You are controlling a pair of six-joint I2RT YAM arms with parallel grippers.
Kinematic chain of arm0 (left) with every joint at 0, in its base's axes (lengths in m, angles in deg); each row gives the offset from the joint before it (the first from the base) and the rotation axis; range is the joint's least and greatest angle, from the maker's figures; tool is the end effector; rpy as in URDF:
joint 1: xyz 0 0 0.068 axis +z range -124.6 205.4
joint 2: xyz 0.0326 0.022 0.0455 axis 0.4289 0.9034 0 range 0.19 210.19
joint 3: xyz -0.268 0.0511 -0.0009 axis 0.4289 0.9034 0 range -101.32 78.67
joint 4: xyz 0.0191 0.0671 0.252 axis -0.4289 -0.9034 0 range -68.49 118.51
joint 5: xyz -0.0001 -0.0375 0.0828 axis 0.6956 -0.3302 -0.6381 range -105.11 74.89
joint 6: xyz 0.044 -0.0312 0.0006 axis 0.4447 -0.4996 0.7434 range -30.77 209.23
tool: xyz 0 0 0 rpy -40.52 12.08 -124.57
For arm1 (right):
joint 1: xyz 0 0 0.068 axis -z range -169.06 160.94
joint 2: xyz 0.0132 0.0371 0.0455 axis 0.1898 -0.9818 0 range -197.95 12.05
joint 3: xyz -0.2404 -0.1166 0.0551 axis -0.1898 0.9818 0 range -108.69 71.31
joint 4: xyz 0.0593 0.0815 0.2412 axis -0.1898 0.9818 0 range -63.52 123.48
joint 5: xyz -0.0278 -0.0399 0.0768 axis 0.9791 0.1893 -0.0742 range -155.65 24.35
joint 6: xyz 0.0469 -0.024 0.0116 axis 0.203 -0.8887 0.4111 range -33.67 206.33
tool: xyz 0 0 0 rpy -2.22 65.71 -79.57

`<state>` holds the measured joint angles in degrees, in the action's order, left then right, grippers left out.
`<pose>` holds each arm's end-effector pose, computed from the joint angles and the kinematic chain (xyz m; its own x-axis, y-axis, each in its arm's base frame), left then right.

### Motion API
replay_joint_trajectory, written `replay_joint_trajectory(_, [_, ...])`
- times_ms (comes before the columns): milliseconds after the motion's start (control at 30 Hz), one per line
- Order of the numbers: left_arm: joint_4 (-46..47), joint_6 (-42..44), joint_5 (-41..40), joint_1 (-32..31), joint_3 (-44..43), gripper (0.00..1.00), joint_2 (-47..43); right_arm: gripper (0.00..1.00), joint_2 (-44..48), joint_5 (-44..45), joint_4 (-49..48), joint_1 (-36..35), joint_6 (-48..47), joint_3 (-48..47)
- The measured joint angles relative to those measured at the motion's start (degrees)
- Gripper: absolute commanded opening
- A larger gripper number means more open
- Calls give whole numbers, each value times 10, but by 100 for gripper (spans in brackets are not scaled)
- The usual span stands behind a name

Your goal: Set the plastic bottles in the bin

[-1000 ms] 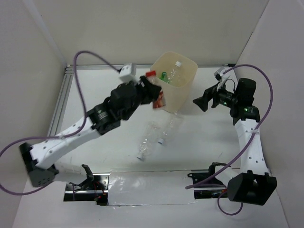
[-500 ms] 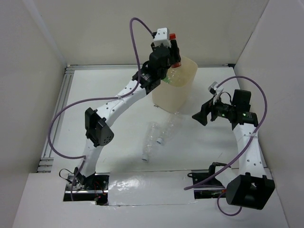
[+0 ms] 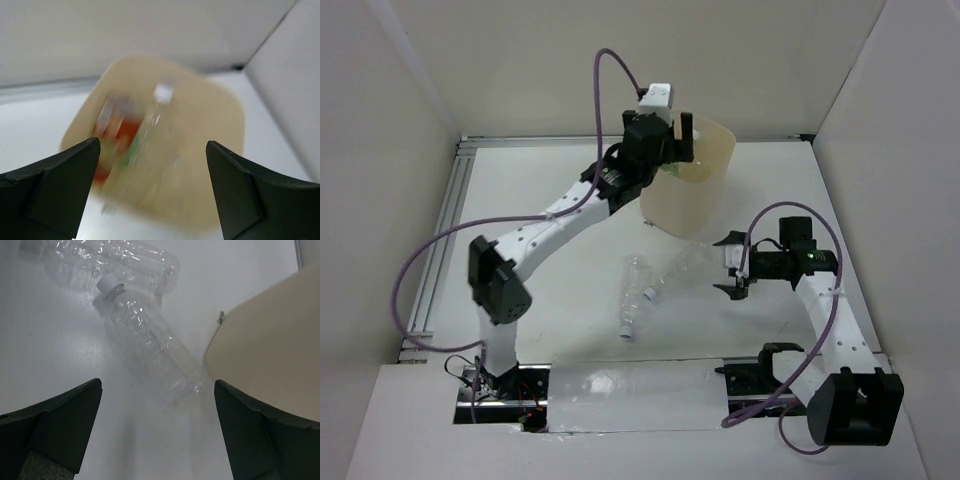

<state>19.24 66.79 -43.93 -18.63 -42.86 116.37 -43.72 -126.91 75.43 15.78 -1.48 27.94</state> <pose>0.3568 -0.3211 0.4258 -0.1458 -0.3241 -0.9347 0.2243 0.9094 -0.3503 0.1693 0.0169 0.2577 0.3447 -0.5115 -0.7871 -0.8882 0.0936 -0.4498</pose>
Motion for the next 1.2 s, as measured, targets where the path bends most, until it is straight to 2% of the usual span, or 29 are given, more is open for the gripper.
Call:
replay_joint_trajectory(167, [-10,7,5,-34,310,100,-278,100,-7,51,-66,-114,-103,27])
replay_joint_trajectory(300, [-40,-68,3,-47,522,100,-491,100,-69,118,-113,-211,-130,33])
replay_joint_trajectory(400, [-71,-141,-1,-41,650,100,-588,100,-145,162,-147,-251,-138,29])
replay_joint_trajectory(533, [-136,-227,4,-58,782,100,-633,100,-221,223,-198,-287,-129,25])
replay_joint_trajectory(667, [-175,-286,5,-81,848,100,-680,100,-275,271,-249,-319,-108,-3])
replay_joint_trajectory(800, [-167,-318,4,-91,852,100,-687,100,-311,318,-291,-356,-77,-9])
replay_joint_trajectory(867, [-158,-322,4,-94,851,100,-674,96,-325,332,-297,-369,-65,-18])
replay_joint_trajectory(1033, [-122,-333,17,-100,851,100,-632,56,-363,360,-296,-379,-42,-53])
replay_joint_trajectory(1067, [-114,-333,21,-101,851,100,-627,44,-364,363,-292,-379,-36,-59])
replay_joint_trajectory(1200, [-80,-335,39,-102,851,100,-607,35,-354,353,-228,-377,-9,-80])
